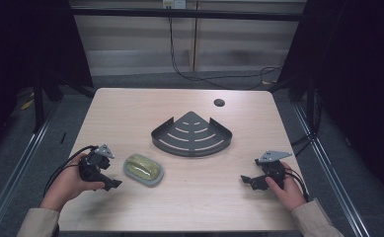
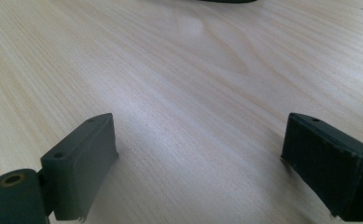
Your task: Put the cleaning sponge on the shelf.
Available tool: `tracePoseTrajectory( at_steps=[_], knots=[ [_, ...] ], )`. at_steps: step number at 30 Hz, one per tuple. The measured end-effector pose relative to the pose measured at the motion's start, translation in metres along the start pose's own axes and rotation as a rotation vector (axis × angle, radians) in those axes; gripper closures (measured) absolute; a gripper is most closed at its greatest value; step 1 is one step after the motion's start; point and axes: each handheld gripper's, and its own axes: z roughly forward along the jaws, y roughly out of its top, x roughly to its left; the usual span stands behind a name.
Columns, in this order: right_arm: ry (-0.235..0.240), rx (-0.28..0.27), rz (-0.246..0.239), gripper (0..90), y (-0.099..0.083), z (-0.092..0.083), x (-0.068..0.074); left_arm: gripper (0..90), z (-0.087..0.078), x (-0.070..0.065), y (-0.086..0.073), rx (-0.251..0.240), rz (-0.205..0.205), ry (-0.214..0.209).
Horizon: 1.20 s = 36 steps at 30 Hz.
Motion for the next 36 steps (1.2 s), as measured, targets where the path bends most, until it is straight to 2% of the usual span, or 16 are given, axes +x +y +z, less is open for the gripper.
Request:
tracePoseTrajectory(
  at_steps=[4,5,6,7,9,11,12,14,18,20,21,25,36],
  knots=[
    [0.000,0.000,0.000,9.3,0.000,0.000,0.000,19.0,-0.002,0.000,0.009,0.014,0.016,-0.005],
    [0.000,0.000,0.000,9.3,0.000,0.000,0.000,19.2,-0.004,0.000,0.014,0.021,0.042,-0.002],
    [0.000,0.000,0.000,9.3,0.000,0.000,0.000,19.2,-0.004,-0.001,0.017,0.017,0.042,0.000],
    [0.000,0.000,0.000,9.3,0.000,0.000,0.000,19.6,-0.007,-0.001,0.026,0.022,0.070,-0.008],
    [0.000,0.000,0.000,9.3,0.000,0.000,0.000,19.6,-0.008,-0.002,0.031,0.025,0.074,-0.012],
    [0.000,0.000,0.000,9.3,0.000,0.000,0.000,20.1,-0.008,-0.004,0.043,0.051,0.098,-0.015],
    [0.000,0.000,0.000,9.3,0.000,0.000,0.000,20.2,-0.008,-0.004,0.043,0.051,0.098,-0.015],
    [0.000,0.000,0.000,9.3,0.000,0.000,0.000,20.3,-0.007,-0.005,0.054,0.075,0.118,-0.020],
    [0.000,0.000,0.000,9.3,0.000,0.000,0.000,20.6,-0.004,-0.006,0.063,0.093,0.137,-0.029],
    [0.000,0.000,0.000,9.3,0.000,0.000,0.000,20.7,0.000,-0.007,0.069,0.117,0.153,-0.032],
    [0.000,0.000,0.000,9.3,0.000,0.000,0.000,20.7,0.002,-0.007,0.070,0.118,0.145,-0.034],
    [0.000,0.000,0.000,9.3,0.000,0.000,0.000,21.0,0.009,-0.006,0.078,0.143,0.165,-0.040],
    [-0.002,-0.001,0.002,9.3,0.000,0.000,0.000,22.2,0.023,-0.007,0.096,0.182,0.177,-0.075]
  ],
)
